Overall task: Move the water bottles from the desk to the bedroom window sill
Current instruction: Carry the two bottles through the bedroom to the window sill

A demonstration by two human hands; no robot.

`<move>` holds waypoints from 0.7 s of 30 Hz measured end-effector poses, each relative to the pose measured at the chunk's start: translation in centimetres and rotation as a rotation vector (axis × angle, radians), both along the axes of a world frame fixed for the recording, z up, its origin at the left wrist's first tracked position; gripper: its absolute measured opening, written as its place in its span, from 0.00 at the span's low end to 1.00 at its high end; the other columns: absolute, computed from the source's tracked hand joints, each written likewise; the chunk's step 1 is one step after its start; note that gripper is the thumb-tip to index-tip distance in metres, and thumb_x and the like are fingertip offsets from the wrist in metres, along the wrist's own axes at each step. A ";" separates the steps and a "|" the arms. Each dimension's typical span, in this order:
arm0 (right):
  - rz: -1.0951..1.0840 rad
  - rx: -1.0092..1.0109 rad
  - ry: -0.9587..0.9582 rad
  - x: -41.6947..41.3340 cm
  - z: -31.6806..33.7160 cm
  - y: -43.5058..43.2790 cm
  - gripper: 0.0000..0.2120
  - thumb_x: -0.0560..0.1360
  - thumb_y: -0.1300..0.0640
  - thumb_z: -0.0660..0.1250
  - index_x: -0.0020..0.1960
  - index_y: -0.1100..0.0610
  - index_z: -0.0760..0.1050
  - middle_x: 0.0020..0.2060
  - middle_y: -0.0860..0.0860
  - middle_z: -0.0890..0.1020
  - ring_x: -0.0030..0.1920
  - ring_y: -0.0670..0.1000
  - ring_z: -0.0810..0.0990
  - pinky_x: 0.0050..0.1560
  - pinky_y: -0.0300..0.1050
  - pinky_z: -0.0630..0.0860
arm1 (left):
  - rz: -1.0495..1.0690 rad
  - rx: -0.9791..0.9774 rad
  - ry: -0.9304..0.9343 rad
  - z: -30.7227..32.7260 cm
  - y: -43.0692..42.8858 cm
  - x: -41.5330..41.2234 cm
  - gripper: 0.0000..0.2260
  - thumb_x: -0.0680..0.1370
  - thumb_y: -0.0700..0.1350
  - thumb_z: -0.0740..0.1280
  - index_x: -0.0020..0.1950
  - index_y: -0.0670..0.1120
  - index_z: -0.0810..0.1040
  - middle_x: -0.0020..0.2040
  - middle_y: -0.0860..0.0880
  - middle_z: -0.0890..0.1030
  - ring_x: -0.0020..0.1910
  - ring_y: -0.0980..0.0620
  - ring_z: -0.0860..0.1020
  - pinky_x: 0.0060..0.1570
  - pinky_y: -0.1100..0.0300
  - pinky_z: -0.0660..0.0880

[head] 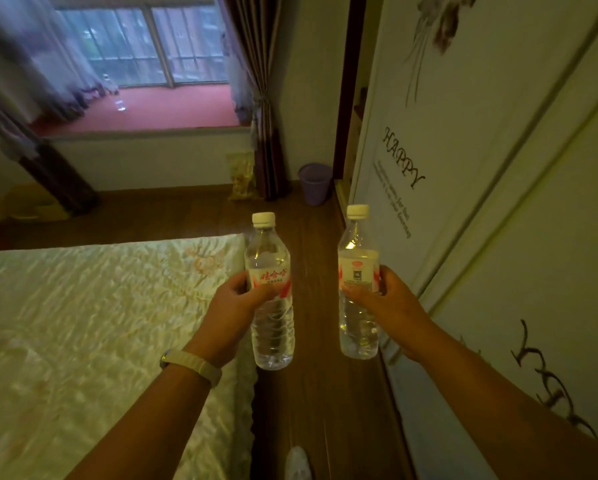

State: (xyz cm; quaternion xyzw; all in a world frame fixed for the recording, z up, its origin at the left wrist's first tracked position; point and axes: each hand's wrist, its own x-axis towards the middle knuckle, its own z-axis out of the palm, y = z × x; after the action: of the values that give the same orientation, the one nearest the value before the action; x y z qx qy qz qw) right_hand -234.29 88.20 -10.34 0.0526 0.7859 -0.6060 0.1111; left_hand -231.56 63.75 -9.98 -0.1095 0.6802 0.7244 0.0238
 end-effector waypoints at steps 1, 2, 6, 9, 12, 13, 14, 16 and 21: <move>-0.004 -0.004 0.011 -1.4 0.1 -0.5 0.25 0.73 0.49 0.73 0.68 0.51 0.71 0.57 0.48 0.81 0.56 0.49 0.81 0.53 0.46 0.80 | -0.008 -0.007 0.001 0.1 -0.7 -1.5 0.19 0.66 0.49 0.77 0.55 0.45 0.83 0.47 0.46 0.87 0.47 0.46 0.85 0.45 0.51 0.78; -0.002 -0.007 0.018 -2.7 0.3 -0.9 0.25 0.73 0.49 0.73 0.68 0.51 0.71 0.57 0.48 0.81 0.56 0.48 0.81 0.53 0.46 0.80 | -0.017 -0.013 0.001 0.2 -1.4 -2.8 0.21 0.65 0.50 0.77 0.56 0.45 0.83 0.48 0.45 0.86 0.48 0.45 0.85 0.46 0.49 0.78; 0.023 0.018 0.020 -7.5 0.3 -2.1 0.26 0.73 0.48 0.73 0.68 0.50 0.71 0.58 0.47 0.81 0.56 0.48 0.81 0.53 0.46 0.80 | 0.025 0.016 0.013 0.6 -2.7 -7.8 0.16 0.68 0.45 0.76 0.55 0.45 0.82 0.48 0.46 0.87 0.48 0.44 0.85 0.45 0.51 0.78; 0.033 0.031 0.011 -11.1 -0.3 -2.7 0.26 0.73 0.48 0.73 0.68 0.51 0.71 0.57 0.48 0.81 0.56 0.48 0.81 0.52 0.44 0.80 | 0.029 0.006 -0.002 -0.2 -3.2 -11.2 0.15 0.69 0.45 0.77 0.55 0.46 0.82 0.47 0.46 0.87 0.47 0.45 0.85 0.46 0.50 0.78; 0.048 0.012 -0.012 -15.2 -1.3 -3.1 0.25 0.73 0.49 0.73 0.67 0.51 0.71 0.55 0.46 0.81 0.53 0.45 0.81 0.49 0.42 0.79 | 0.055 0.002 -0.030 -1.3 -3.7 -14.9 0.19 0.67 0.49 0.76 0.56 0.44 0.82 0.50 0.44 0.86 0.49 0.43 0.85 0.51 0.44 0.80; 0.056 0.007 -0.024 -16.7 -1.8 -3.2 0.25 0.73 0.49 0.73 0.67 0.52 0.71 0.56 0.46 0.82 0.54 0.46 0.82 0.52 0.45 0.80 | 0.062 0.002 -0.038 -1.7 -3.8 -16.2 0.21 0.66 0.50 0.76 0.57 0.44 0.82 0.50 0.42 0.86 0.50 0.41 0.84 0.53 0.40 0.79; 0.058 -0.002 -0.038 -18.3 -2.3 -3.2 0.26 0.73 0.49 0.74 0.68 0.52 0.71 0.56 0.48 0.82 0.55 0.48 0.82 0.55 0.50 0.81 | 0.069 -0.002 -0.048 -2.2 -3.8 -17.5 0.23 0.65 0.51 0.77 0.57 0.44 0.82 0.51 0.41 0.86 0.51 0.39 0.84 0.55 0.38 0.78; 0.061 -0.022 -0.056 -21.8 -3.2 -3.4 0.25 0.73 0.49 0.74 0.68 0.51 0.71 0.57 0.49 0.82 0.56 0.50 0.82 0.56 0.52 0.81 | 0.090 -0.017 -0.067 -3.2 -3.8 -20.4 0.25 0.63 0.53 0.77 0.56 0.44 0.82 0.51 0.41 0.85 0.51 0.38 0.84 0.56 0.36 0.78; 0.139 -0.047 -0.060 -31.0 -4.3 -3.7 0.22 0.74 0.49 0.73 0.65 0.47 0.69 0.53 0.44 0.79 0.54 0.48 0.80 0.44 0.36 0.75 | 0.185 -0.042 -0.131 -4.2 -3.2 -28.5 0.23 0.63 0.53 0.78 0.55 0.44 0.83 0.50 0.42 0.86 0.51 0.40 0.84 0.54 0.41 0.79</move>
State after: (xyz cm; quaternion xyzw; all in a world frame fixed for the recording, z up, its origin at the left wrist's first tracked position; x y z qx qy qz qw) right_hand -265.31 84.52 -14.61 0.0135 0.7696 -0.6132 0.1774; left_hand -260.06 60.58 -14.23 -0.2193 0.6793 0.7003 -0.0010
